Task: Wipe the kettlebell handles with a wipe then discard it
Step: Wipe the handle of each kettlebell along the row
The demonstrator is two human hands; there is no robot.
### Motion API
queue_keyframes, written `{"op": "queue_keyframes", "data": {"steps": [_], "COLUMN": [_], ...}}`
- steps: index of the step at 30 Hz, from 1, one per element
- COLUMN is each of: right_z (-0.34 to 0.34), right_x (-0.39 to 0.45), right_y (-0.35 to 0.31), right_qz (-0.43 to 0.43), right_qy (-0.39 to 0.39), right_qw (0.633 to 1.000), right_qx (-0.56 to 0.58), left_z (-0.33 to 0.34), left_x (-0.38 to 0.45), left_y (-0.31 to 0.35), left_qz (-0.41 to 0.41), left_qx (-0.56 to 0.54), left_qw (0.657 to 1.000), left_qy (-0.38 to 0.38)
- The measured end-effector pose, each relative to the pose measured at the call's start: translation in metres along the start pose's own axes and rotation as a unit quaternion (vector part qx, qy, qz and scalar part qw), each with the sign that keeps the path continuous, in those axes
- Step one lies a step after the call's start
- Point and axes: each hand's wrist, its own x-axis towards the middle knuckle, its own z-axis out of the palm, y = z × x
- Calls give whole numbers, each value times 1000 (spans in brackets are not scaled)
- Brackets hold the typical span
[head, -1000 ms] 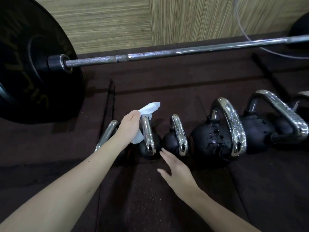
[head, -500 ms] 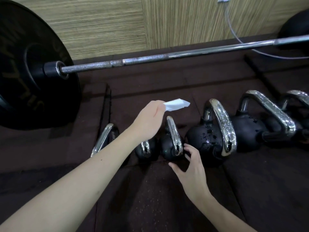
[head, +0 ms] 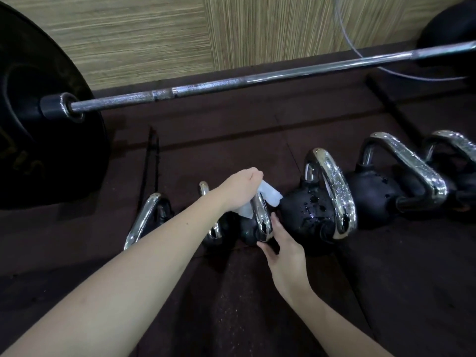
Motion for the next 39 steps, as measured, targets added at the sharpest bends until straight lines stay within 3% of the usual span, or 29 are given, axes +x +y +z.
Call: {"op": "queue_keyframes", "data": {"steps": [3, 6, 8, 11, 17, 19, 21, 23, 25, 31, 33, 34, 39], "right_z": [3, 3, 3, 5, 3, 3, 3, 2, -1, -1, -1, -1, 4], "right_x": [0, 0, 1, 2, 3, 3, 3, 3, 3, 3, 4, 4, 4], "right_y": [4, 5, 7, 10, 7, 8, 8, 8, 6, 2, 5, 7, 8], "right_qz": [-33, -49, -36, -41, -48, -50, -47, -49, -59, 8, 22, 31, -28], "right_qy": [28, 40, 36, 35, 36, 30, 38, 39, 30, 8, 14, 17, 25], "right_qw": [999, 998, 999, 998, 998, 998, 998, 998, 998, 1000, 1000, 999, 999], "right_qx": [6, -5, -18, -44, -28, 2, 9, 8, 4, -21, -9, -7, 0], "left_z": [2, 8, 10, 7, 3, -3, -7, -8, -5, 8, 2, -3, -15], "left_x": [-5, -26, -43, -62, -19, 0, 9, 5, -10, -69, -73, -72, -38], "left_y": [-11, -24, -31, -33, -24, -18, -11, -7, -11, -28, -40, -43, -32], "left_qz": [105, 251, 290, 310, 177, 91, 3, 22, 105, 303, 315, 306, 175], "left_qx": [141, 293, 351, 381, 258, 130, 38, 71, 170, 370, 412, 410, 260], "left_qw": [984, 922, 890, 871, 949, 987, 998, 995, 978, 878, 855, 859, 950], "left_qy": [-21, -18, -6, 13, -27, -38, -56, -64, -54, -23, -8, -7, -11]}}
